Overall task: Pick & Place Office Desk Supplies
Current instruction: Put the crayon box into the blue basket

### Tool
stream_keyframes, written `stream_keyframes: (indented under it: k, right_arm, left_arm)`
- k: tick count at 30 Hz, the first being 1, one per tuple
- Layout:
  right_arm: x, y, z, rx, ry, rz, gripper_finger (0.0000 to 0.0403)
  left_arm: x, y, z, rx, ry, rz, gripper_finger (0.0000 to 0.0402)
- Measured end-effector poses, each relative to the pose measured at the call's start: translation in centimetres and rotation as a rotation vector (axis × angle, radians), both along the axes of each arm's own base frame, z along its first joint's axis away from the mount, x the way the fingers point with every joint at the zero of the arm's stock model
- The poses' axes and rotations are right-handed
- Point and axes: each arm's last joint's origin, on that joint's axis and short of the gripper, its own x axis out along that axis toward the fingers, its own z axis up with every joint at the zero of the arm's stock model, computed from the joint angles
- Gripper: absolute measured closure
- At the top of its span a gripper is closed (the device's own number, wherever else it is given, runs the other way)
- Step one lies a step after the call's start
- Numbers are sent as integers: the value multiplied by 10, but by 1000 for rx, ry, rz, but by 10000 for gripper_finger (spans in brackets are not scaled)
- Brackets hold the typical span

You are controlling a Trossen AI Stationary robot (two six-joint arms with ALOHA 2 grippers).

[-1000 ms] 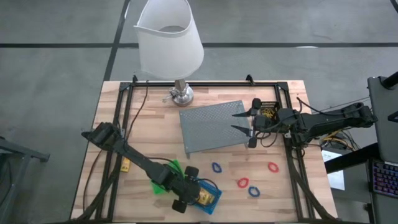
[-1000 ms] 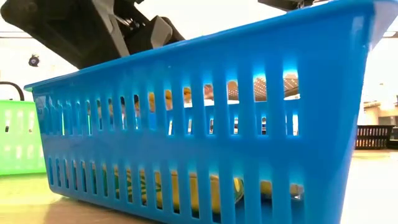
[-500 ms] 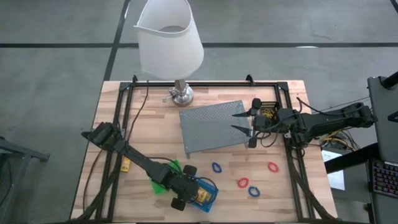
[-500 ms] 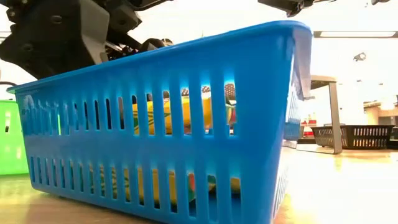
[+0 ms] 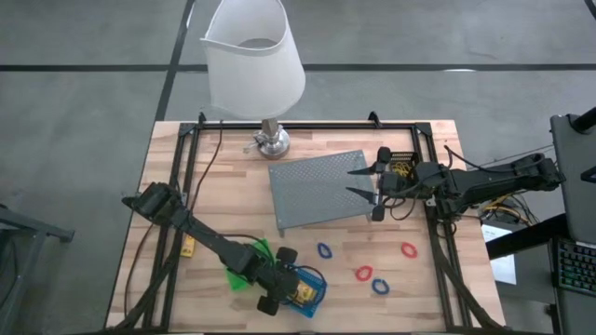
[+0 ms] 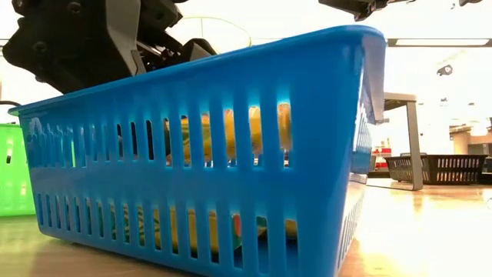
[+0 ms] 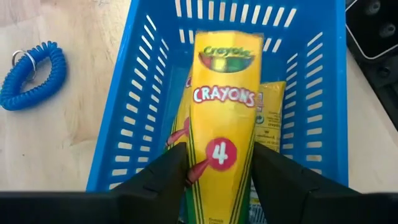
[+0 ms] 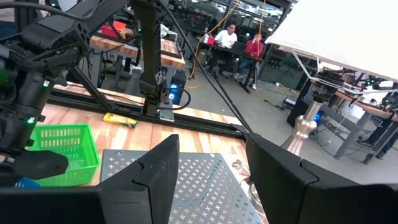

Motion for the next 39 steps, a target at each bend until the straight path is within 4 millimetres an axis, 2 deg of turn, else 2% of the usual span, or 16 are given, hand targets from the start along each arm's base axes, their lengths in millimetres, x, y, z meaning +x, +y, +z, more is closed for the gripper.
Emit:
stream_keyframes:
  k: [8,14,20,25,34,39]
  right_arm:
    - [0,0,0,0,0,-1,218]
    - [0,0,0,0,0,-1,218]
    - [0,0,0,0,0,-1,218]
    - [0,0,0,0,0,-1,218]
    - [0,0,0,0,0,-1,218]
    - [0,0,0,0,0,0,218]
  left_arm:
    - [0,0,0,0,0,-2,200]
    - [-2,1,6,1,11,-4,197]
    - [-12,8,52,-11,-90,25,197]
    - [-29,20,78,14,-74,75,197]
    - [-81,54,103,45,138,657,197]
    - [-105,63,102,41,162,880,197]
